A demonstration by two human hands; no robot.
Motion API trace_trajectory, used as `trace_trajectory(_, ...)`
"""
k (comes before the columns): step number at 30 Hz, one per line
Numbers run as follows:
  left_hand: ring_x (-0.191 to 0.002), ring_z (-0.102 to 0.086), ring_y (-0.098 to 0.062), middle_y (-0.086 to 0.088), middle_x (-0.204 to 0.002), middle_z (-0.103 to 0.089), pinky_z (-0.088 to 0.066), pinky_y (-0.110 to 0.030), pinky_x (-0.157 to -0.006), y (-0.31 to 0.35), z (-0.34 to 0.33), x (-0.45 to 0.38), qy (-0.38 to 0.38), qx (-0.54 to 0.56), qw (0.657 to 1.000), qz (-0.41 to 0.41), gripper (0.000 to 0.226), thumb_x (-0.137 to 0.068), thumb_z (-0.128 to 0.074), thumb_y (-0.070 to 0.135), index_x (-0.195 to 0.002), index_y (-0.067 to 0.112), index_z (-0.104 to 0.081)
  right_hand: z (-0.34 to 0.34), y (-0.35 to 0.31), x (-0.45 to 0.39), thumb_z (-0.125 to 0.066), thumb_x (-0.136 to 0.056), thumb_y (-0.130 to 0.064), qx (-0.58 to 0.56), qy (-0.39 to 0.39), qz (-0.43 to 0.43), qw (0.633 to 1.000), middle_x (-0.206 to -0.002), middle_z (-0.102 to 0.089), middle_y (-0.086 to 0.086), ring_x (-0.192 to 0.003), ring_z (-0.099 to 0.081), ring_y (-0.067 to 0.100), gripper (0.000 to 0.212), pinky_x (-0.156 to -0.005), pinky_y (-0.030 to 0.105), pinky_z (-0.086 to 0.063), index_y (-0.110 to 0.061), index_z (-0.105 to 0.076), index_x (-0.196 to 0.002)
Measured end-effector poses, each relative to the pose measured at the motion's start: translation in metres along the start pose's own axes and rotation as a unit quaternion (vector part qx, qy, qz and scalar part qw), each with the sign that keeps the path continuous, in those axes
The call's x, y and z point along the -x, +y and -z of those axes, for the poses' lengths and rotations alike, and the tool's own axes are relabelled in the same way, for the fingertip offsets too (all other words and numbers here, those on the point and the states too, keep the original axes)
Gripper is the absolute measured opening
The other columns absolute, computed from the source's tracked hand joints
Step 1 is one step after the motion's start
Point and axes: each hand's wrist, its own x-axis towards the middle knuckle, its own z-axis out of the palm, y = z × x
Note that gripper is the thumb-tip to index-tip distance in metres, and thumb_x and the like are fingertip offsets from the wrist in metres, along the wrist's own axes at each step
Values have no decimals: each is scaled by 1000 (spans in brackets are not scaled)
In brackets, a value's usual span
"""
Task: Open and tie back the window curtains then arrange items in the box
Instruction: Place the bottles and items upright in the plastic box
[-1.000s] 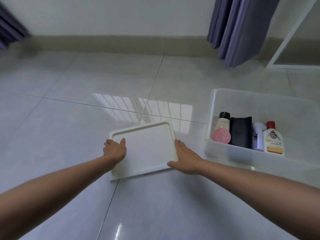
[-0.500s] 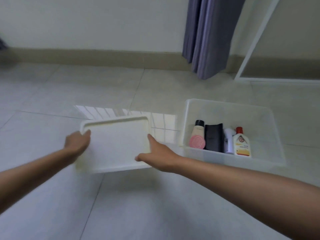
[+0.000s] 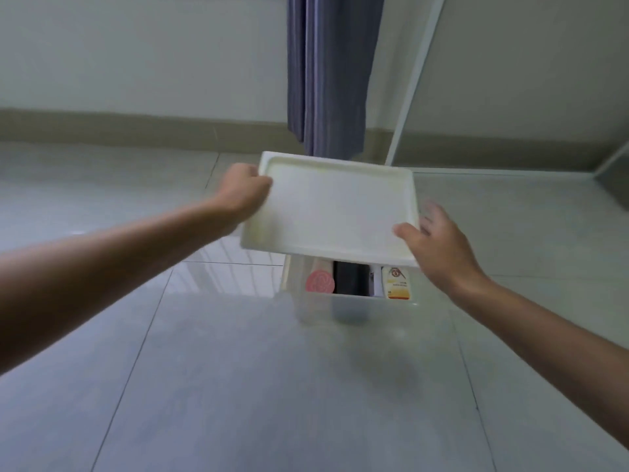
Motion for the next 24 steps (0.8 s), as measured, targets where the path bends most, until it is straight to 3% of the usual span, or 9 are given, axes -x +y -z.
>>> trace_trajectory(3, -67, -47, -23, -6, -66, -50, -31, -26, -48, 5, -39, 10, -50, -43, 998, -5, 11, -82, -48, 1, -78, 3, -58, 20, 35, 5, -58, -91, -27, 17, 26, -68, 997, -108, -53, -1, -95, -49, 18, 52, -80, 28, -34, -18, -41, -139)
trace_trajectory(7, -74, -48, -26, -9, -78, -52, -30, -27, -49, -1, -69, 30, -90, -75, 993, -5, 10, -79, -44, 1, -81, 2, -54, 28, 65, 6, -59, -88, -31, 35, 29, -125, 991, -136, -54, 6, -115, -54, 23, 67, -85, 30, -35, -18, -31, -147)
trace_trajectory(11, -85, -52, -30, -14, -93, -56, -39, -28, -63, -8, -74, 40, -90, -98, 991, -6, 19, -80, -43, -2, -92, 0, -57, 24, 74, 11, -58, -89, -25, 62, 8, -98, 993, -124, -62, 6, -94, -53, 20, 52, -78, 30, -35, -16, -41, -137)
trace_trajectory(15, -93, -54, -36, -16, -93, -55, -38, -30, -62, -19, -70, 39, -85, -143, 986, -18, 18, -77, -40, -8, -85, 2, -53, 16, 77, 14, -59, -89, -25, 111, -18, -78, 991, -135, -54, 4, -117, -52, 25, 62, -82, 26, -34, -16, -34, -145)
trace_trajectory(17, -94, -53, -38, -17, -95, -55, -36, -31, -63, -23, -70, 38, -89, -164, 982, -31, 20, -76, -37, -10, -85, 1, -50, 12, 80, 13, -56, -90, -22, 149, -24, -65, 986, -135, -53, 6, -120, -50, 27, 56, -83, 28, -35, -13, -37, -142)
trace_trajectory(19, -97, -51, -37, -19, -102, -54, -37, -33, -67, -24, -70, 40, -90, -191, 976, -47, 19, -78, -37, -10, -88, 2, -48, 9, 84, 12, -48, -94, -17, 202, -30, -57, 977, -143, -45, 11, -129, -42, 29, 50, -96, 34, -37, -8, -37, -142)
trace_trajectory(21, -105, -49, -37, -20, -112, -53, -41, -36, -77, -27, -72, 40, -94, -216, 969, -67, 24, -81, -38, -8, -100, -4, -51, 7, 93, 11, -39, -97, -9, 243, -32, -47, 968, -150, -33, 14, -138, -30, 31, 51, -109, 36, -28, -4, -31, -146)
trace_trajectory(24, -117, -44, -35, -21, -126, -48, -42, -37, -92, -33, -71, 41, -103, -251, 958, -94, 36, -85, -41, -4, -120, -9, -48, 9, 100, 14, -36, -93, 2, 254, -29, -33, 966, -151, -27, 13, -137, -30, 29, 57, -107, 35, -30, -5, -27, -149)
